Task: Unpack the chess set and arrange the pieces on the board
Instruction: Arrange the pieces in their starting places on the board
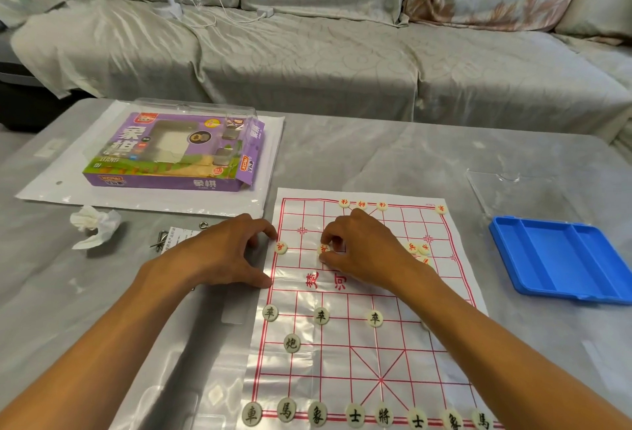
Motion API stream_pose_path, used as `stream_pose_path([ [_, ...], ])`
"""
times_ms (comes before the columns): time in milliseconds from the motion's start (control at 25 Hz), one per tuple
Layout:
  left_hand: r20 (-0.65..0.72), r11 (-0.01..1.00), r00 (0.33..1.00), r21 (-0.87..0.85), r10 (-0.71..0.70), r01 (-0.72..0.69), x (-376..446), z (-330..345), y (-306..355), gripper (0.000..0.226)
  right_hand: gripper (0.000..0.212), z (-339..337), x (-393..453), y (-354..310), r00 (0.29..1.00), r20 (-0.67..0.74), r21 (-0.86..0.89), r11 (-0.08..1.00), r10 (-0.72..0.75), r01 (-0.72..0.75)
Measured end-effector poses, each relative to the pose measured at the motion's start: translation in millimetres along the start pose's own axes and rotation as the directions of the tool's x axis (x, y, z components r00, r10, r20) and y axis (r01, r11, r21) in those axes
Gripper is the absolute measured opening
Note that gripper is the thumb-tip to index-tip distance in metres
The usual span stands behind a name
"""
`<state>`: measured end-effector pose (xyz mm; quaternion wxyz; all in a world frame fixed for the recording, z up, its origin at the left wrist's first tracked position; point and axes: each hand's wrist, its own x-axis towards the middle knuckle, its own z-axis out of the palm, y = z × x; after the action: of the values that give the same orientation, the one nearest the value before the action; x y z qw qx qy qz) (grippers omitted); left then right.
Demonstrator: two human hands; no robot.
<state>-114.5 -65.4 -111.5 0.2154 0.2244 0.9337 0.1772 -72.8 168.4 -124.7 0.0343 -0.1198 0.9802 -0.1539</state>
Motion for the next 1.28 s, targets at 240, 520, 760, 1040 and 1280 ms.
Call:
stream_pose_path([
  [240,0.005,1.0,1.0,0.002,0.006,-0.006,1.3,0.5,-1.7,0.066,0.026,-19.1,-14.7,19.4,0.99,-0.106,0.088,0.993,0.092,-0.083],
  [520,-0.014,1.0,1.0,-0.012,0.007,-0.007,1.4,1.8,-3.8,0.065,0.015,-44.1,-48.6,63.5,0.952,-0.19,0.142,0.966,0.241,-0.216],
  [760,-0.006,1.0,1.0,-0.015,0.001,-0.001,2.1,1.7,-3.3,0.066,0.019,-44.4,-68.3,78.3,0.974,-0.072,0.077,0.975,0.215,-0.21],
  [1040,-0.001,1.0,1.0,-0.017,0.007,-0.007,2.5,1.6,-2.1,0.066,0.022,-40.7,-71.3,83.0,0.979,0.104,-0.017,0.984,0.177,-0.176],
  [1280,0.007,1.0,1.0,-0.023,0.0,0.0,2.3,1.7,-2.2,0.066,0.024,-41.3,-57.9,77.6,0.974,0.066,0.115,0.968,0.215,-0.222],
])
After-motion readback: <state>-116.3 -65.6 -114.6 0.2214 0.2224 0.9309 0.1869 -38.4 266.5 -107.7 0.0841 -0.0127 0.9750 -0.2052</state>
